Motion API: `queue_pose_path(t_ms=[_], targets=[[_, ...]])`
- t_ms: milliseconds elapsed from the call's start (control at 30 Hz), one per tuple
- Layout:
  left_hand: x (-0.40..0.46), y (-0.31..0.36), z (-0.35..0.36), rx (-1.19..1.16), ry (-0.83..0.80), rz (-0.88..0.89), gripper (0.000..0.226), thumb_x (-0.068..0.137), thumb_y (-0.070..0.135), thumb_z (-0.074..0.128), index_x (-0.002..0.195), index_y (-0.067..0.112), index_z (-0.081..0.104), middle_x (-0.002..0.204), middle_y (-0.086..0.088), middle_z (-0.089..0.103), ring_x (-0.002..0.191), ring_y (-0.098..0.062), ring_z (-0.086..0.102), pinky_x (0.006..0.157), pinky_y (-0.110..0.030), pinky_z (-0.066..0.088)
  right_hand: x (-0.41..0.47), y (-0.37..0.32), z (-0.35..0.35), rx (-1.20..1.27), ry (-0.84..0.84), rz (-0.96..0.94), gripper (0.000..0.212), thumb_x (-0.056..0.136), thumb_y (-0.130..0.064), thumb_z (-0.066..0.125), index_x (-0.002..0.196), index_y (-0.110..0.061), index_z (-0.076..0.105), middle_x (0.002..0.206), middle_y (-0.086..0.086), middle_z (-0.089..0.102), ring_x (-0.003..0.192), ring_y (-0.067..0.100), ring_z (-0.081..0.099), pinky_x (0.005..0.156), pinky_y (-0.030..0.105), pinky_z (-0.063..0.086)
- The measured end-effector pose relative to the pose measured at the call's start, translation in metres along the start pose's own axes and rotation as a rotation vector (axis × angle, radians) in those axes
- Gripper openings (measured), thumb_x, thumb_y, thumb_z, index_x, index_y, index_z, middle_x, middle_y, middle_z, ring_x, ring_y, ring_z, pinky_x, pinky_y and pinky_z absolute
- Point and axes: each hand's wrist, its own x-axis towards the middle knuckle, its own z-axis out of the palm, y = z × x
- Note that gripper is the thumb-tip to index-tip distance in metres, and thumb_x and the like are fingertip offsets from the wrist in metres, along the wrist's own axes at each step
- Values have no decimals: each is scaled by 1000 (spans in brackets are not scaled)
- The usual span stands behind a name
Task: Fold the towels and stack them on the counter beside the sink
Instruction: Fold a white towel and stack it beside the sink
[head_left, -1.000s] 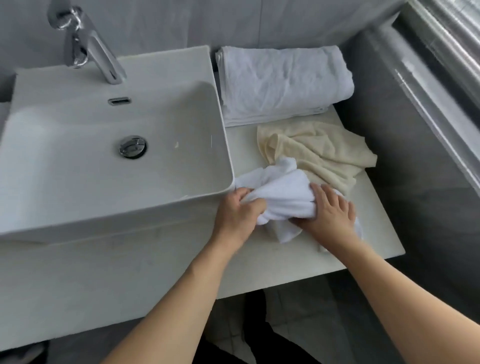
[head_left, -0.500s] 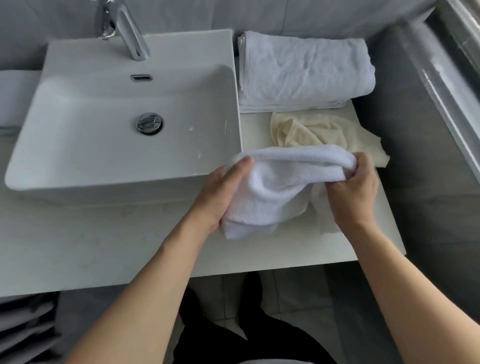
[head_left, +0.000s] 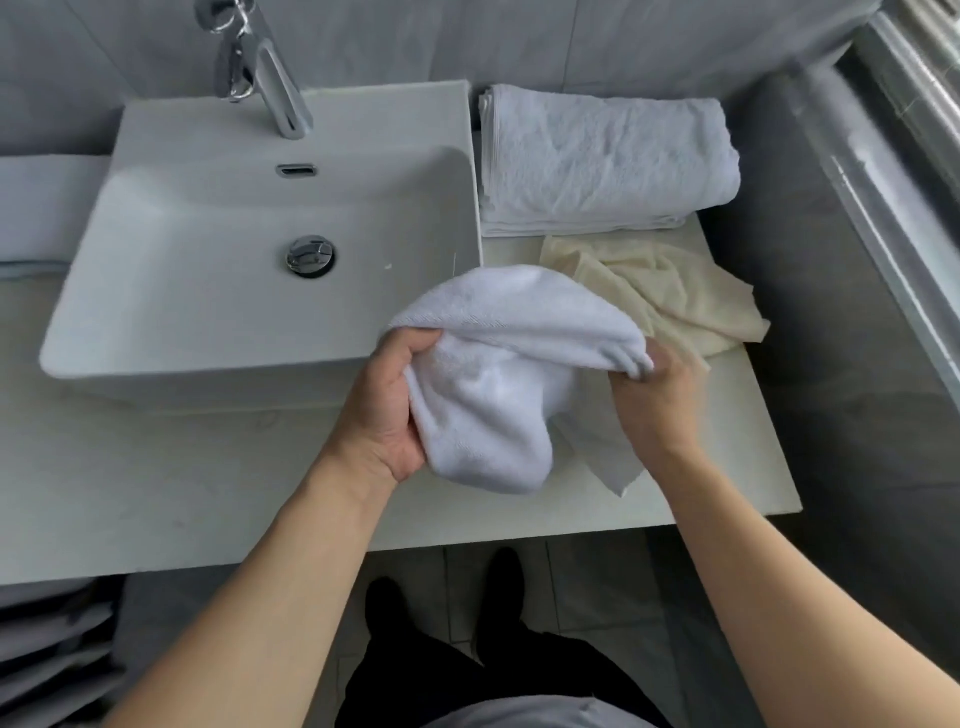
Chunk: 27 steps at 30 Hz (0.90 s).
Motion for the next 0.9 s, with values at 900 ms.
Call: queue_pose_path(t_ms=[900], targets=[[-100,104,-295,1250,539,72,9,88,24,57,79,28,56,76,8,61,69,-7,55,55,-25,35,-135,-162,250,122,-484,161,20,78,-35,55,79,-18,65,72,-5,69,67,10,60,63,29,50]])
